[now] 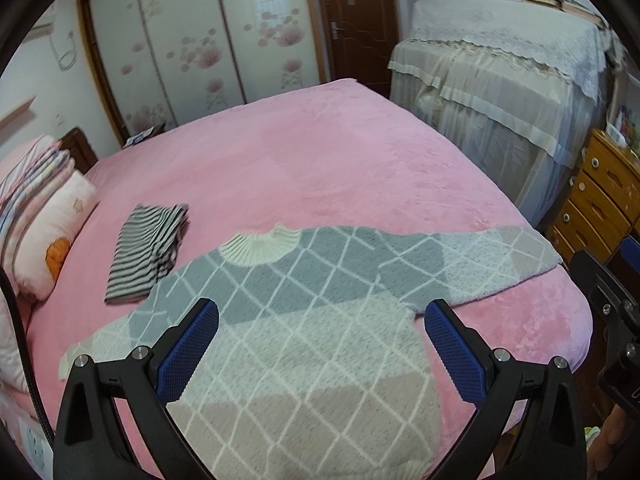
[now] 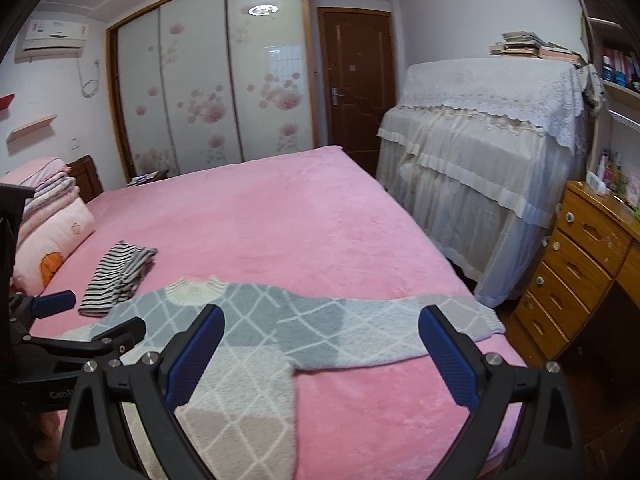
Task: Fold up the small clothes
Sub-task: 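Move the right gripper to a sleeve's cream cuff and close on it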
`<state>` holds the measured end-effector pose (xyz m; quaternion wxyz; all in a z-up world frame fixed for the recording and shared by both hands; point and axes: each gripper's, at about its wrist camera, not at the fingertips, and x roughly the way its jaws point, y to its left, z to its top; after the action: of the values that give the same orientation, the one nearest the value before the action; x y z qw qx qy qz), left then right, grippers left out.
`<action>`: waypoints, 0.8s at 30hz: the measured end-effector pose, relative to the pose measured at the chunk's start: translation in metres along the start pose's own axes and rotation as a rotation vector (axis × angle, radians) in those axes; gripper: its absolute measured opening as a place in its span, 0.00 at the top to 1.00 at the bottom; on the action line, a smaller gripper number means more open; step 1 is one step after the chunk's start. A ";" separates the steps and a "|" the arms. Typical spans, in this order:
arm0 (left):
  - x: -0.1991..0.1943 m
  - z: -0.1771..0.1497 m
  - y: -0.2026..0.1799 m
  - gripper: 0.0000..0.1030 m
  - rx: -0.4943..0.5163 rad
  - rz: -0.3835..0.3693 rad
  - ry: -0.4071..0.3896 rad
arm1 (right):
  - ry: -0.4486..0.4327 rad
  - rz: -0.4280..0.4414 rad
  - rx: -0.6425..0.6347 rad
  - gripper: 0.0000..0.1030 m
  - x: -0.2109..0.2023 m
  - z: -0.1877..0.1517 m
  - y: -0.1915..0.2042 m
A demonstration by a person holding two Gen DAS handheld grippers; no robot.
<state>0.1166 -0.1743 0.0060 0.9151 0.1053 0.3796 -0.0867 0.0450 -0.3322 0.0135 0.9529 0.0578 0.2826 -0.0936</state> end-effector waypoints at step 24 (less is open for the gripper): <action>0.182 -0.003 -0.170 0.01 0.049 -0.136 0.080 | 0.203 -0.196 0.523 0.14 0.134 -0.085 -0.237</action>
<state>0.2010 -0.3515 -0.1471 0.8882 0.1051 0.4199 -0.1539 0.0602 -0.5690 -0.1446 0.8589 0.2828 0.3472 -0.2485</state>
